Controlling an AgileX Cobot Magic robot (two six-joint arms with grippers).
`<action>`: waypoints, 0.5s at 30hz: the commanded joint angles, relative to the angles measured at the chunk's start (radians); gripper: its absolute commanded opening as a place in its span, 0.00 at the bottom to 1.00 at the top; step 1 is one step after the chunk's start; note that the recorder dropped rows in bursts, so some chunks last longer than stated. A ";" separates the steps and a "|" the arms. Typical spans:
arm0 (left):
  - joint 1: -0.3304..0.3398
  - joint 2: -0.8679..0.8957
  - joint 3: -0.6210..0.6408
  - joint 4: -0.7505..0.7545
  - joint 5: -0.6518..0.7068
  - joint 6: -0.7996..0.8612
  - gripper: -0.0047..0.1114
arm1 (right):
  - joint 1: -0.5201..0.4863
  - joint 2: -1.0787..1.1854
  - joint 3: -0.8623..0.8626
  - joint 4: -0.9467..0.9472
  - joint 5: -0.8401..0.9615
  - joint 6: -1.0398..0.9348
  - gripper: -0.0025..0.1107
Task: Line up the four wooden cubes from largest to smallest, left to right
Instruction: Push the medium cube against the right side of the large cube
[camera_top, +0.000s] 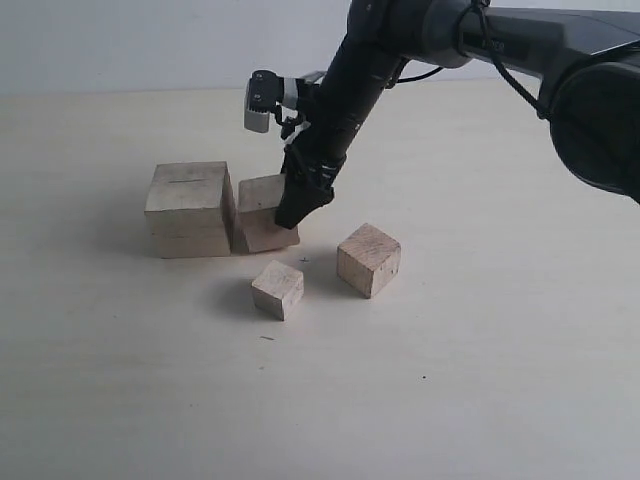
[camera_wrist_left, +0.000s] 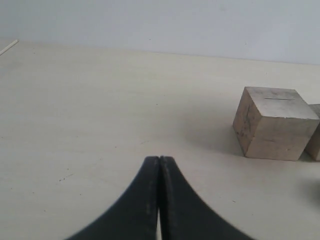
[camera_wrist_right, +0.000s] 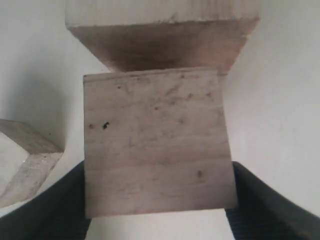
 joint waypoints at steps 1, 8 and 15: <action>-0.005 -0.004 0.002 -0.002 -0.013 0.000 0.04 | 0.002 -0.001 0.029 0.005 0.003 0.031 0.02; -0.005 -0.004 0.002 -0.002 -0.013 0.000 0.04 | 0.031 0.003 0.029 0.004 -0.021 0.039 0.02; -0.005 -0.004 0.002 -0.002 -0.013 0.000 0.04 | 0.037 0.030 0.029 0.005 -0.068 0.002 0.02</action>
